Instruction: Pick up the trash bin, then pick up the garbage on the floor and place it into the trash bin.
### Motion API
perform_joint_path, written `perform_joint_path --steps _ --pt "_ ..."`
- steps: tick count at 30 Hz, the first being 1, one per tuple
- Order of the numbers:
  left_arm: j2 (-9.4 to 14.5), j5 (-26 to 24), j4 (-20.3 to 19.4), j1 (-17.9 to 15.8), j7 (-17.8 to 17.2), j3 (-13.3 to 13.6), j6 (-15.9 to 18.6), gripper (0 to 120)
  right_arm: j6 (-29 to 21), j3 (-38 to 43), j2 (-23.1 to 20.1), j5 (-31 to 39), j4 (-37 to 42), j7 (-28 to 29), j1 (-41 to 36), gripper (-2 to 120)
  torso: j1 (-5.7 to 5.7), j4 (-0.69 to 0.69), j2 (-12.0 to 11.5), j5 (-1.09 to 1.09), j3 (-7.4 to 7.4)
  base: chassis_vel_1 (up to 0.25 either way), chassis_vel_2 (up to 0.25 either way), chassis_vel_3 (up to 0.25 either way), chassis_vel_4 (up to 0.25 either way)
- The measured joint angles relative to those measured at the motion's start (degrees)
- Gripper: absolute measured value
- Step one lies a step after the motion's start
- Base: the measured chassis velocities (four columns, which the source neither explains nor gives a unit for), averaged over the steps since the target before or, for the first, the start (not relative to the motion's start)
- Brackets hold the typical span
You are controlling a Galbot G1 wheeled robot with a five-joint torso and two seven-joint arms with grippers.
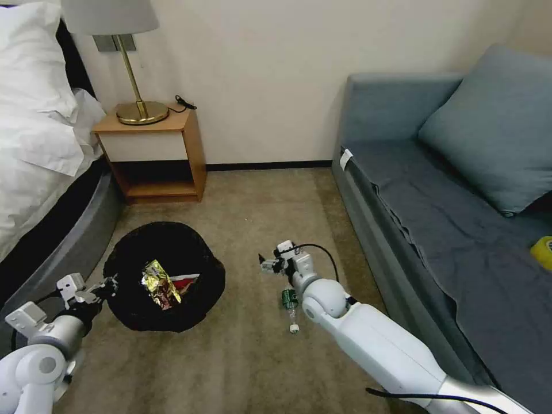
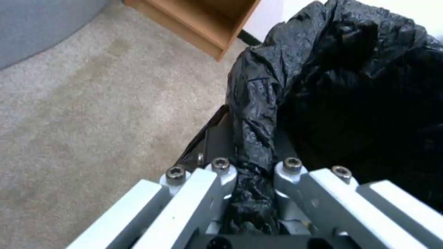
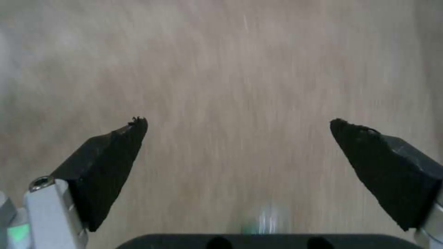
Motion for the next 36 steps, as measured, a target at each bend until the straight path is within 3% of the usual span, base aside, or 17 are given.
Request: perform_joint_path --steps 2,4,6,8,9,20,36 --pt "0.46 -0.41 0.24 0.12 0.2 -0.32 -0.02 5 -6.7 -0.97 0.86 6.69 -1.35 4.74 0.8 100 0.0 0.0 0.0 0.0 0.0 0.0 0.0 0.0 0.0" --pt "0.57 -0.51 0.29 0.13 0.23 -0.37 -0.02 5 -8.3 -1.01 1.02 8.52 -1.63 6.13 0.83 100 0.0 0.0 0.0 0.0 0.0 0.0 0.0 0.0 0.0" --pt "1.12 -0.89 0.76 0.08 0.3 -0.51 -0.02 5 -15.9 -0.42 1.45 16.53 -2.56 11.16 0.91 100 0.0 -0.01 0.0 0.01 0.0 0.0 0.0 0.0 0.0" --pt "1.2 -0.92 0.89 0.05 0.32 -0.51 -0.02 5 -17.33 -0.21 1.51 18.07 -2.74 12.05 0.97 100 0.0 -0.02 0.0 0.0 -0.01 0.0 0.0 0.0 0.0" --pt "1.5 -0.94 1.3 -0.12 0.39 -0.4 -0.05 5 -21.84 0.55 1.63 23.56 -3.53 14.86 1.52 100 0.0 -0.01 0.0 0.01 0.0 0.0 0.0 0.0 0.0" --pt "1.68 -0.71 3.45 -0.8 0.76 0.83 -0.41 5 -22.69 -5.44 2.79 25.96 -15.65 9.64 7.6 100 0.0 -0.01 0.0 0.01 0.0 0.0 0.0 0.0 0.0" --pt "1.9 -0.37 6.27 -0.84 1.8 0.61 -1.36 5 -22.33 -8.32 4.7 22.75 -21.31 4.45 7.72 100 0.0 -0.01 0.0 0.01 0.0 0.0 0.0 0.0 0.0"
